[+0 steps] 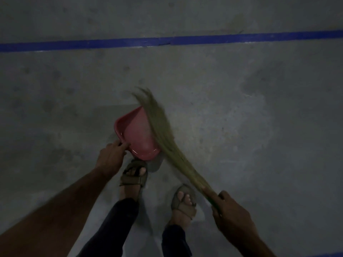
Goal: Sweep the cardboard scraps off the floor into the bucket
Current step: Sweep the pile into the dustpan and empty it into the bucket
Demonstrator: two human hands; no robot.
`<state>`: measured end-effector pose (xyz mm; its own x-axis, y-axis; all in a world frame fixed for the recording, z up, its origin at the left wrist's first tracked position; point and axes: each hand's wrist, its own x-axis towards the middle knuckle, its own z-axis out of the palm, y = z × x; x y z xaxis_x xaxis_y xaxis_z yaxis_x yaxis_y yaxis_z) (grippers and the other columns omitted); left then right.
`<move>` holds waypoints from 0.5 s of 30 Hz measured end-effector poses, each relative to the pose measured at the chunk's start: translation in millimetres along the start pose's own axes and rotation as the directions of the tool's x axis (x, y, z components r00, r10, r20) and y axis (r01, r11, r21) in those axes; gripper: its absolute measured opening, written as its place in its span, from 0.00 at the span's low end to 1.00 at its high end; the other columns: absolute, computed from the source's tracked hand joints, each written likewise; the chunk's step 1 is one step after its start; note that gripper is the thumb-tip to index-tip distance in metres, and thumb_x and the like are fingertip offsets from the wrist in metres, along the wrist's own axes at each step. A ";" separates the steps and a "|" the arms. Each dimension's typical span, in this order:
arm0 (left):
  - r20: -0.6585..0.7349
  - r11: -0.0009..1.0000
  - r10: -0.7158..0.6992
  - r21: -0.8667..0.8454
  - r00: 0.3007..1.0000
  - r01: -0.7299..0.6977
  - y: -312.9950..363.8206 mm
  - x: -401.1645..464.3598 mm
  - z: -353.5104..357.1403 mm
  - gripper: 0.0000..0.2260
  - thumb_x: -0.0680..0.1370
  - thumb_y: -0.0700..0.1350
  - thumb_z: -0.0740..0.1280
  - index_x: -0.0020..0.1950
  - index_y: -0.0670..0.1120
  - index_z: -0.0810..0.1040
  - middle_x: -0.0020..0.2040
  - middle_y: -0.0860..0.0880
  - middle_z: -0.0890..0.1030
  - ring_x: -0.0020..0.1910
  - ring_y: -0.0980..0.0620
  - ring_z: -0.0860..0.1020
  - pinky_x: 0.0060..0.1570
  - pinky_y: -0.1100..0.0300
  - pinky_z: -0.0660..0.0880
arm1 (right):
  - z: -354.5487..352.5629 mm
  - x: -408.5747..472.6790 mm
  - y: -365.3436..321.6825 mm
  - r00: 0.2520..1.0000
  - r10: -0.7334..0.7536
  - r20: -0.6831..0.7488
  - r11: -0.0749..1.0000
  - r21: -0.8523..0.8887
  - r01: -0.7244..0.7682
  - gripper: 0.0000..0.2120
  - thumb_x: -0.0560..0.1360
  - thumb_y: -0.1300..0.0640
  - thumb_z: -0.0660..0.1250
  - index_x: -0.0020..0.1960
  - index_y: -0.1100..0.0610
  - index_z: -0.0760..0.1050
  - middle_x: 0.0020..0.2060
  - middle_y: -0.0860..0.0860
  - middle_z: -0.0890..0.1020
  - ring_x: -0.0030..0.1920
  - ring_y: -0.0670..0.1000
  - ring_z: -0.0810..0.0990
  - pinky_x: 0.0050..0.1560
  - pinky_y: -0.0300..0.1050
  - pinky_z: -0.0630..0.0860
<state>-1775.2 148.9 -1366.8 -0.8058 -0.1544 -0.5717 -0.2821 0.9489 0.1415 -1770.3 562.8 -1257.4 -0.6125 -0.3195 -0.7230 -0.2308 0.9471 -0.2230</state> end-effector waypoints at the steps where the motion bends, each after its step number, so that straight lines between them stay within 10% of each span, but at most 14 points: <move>1: 0.007 1.000 -0.010 -0.001 1.000 0.010 -1.2 -0.6 0.9 0.17 0.79 0.42 0.68 0.68 0.53 0.77 0.62 0.43 0.77 0.54 0.36 0.78 0.46 0.47 0.75 | 4.2 -9.9 -0.8 0.999 -0.007 -0.034 0.999 0.042 0.009 0.33 0.76 0.51 0.66 0.76 0.34 0.56 0.47 0.46 0.70 0.36 0.47 0.72 0.31 0.40 0.70; 7: 0.006 1.000 -0.013 0.003 1.000 0.013 -31.7 -10.6 1.9 0.19 0.77 0.40 0.71 0.67 0.53 0.79 0.57 0.43 0.79 0.52 0.36 0.79 0.44 0.47 0.74 | -4.2 -8.1 10.4 0.952 0.183 -0.245 0.957 0.265 -0.116 0.32 0.76 0.54 0.69 0.76 0.37 0.62 0.45 0.46 0.69 0.37 0.47 0.73 0.32 0.43 0.72; 15: 0.030 1.000 -0.014 0.019 0.999 0.014 -41.6 -2.2 14.9 0.22 0.80 0.41 0.67 0.74 0.53 0.73 0.61 0.42 0.77 0.56 0.35 0.78 0.48 0.45 0.75 | -12.9 60.9 6.0 0.992 0.074 -0.100 0.997 -0.018 -0.076 0.30 0.80 0.50 0.60 0.78 0.36 0.52 0.48 0.48 0.69 0.39 0.48 0.74 0.35 0.47 0.78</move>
<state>-1753.9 113.8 -1383.5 -0.7858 -0.1594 -0.5976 -0.2831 0.9517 0.1185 -1818.8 548.6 -1294.3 -0.7004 -0.2498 -0.6686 -0.1969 0.9680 -0.1554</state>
